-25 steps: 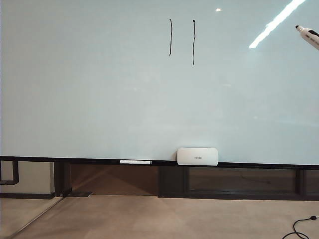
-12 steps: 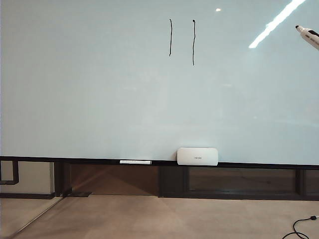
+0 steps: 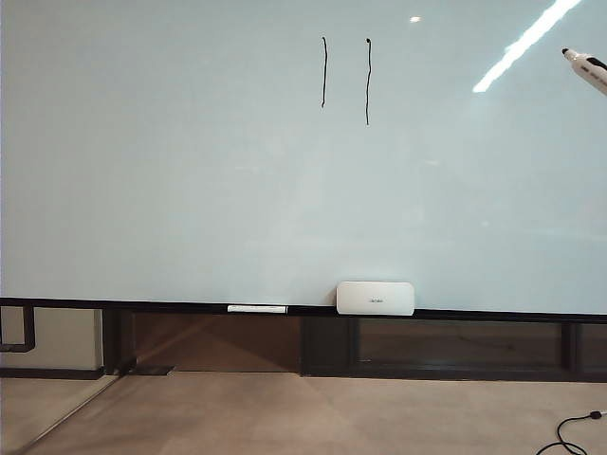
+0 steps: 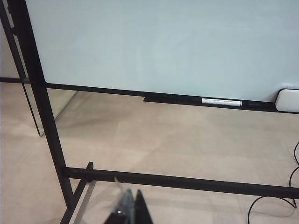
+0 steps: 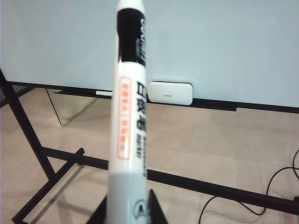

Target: Reach to the right to find the marker pen, pick it up, and write the number 11 on the whiteboard.

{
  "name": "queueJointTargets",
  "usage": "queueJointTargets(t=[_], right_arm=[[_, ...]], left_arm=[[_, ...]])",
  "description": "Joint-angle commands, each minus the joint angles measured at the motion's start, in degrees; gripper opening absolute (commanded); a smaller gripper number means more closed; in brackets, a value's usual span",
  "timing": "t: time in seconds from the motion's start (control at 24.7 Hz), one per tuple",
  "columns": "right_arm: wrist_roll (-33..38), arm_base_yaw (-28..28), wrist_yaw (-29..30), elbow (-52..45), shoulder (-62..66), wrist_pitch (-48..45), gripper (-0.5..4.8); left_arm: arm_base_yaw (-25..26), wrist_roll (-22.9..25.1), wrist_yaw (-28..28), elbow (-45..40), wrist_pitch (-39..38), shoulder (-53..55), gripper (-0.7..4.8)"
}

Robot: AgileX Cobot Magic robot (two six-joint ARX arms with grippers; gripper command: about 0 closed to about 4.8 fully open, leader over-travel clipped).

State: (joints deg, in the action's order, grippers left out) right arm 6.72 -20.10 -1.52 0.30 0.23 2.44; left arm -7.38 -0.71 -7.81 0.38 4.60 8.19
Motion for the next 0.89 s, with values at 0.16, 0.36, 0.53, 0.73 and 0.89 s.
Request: queueJointTargets(t=[0.16, 0.36, 0.53, 0.73, 0.89], right_arm=[[-0.2, 7.6, 0.2, 0.3, 0.0, -1.2, 0.00], [-0.2, 13.9, 0.0, 0.3, 0.0, -1.2, -0.01], [-0.1, 14.4, 0.0, 0.3, 0.0, -1.2, -0.01], [-0.1, 18.1, 0.0, 0.3, 0.0, -1.2, -0.01], [-0.1, 19.3, 0.1, 0.3, 0.0, -1.2, -0.01]], left_arm=[[0.6, 0.3, -1.5, 0.2, 1.1, -3.0, -0.05], [5.7, 0.3, 1.3, 0.2, 0.1, -6.6, -0.05], [5.7, 0.3, -1.2, 0.3, -0.2, -8.0, -0.05], [6.2, 0.3, -0.3, 0.2, -0.3, -8.0, -0.05], [8.7, 0.9, 6.8, 0.2, -0.3, -8.0, -0.05]])
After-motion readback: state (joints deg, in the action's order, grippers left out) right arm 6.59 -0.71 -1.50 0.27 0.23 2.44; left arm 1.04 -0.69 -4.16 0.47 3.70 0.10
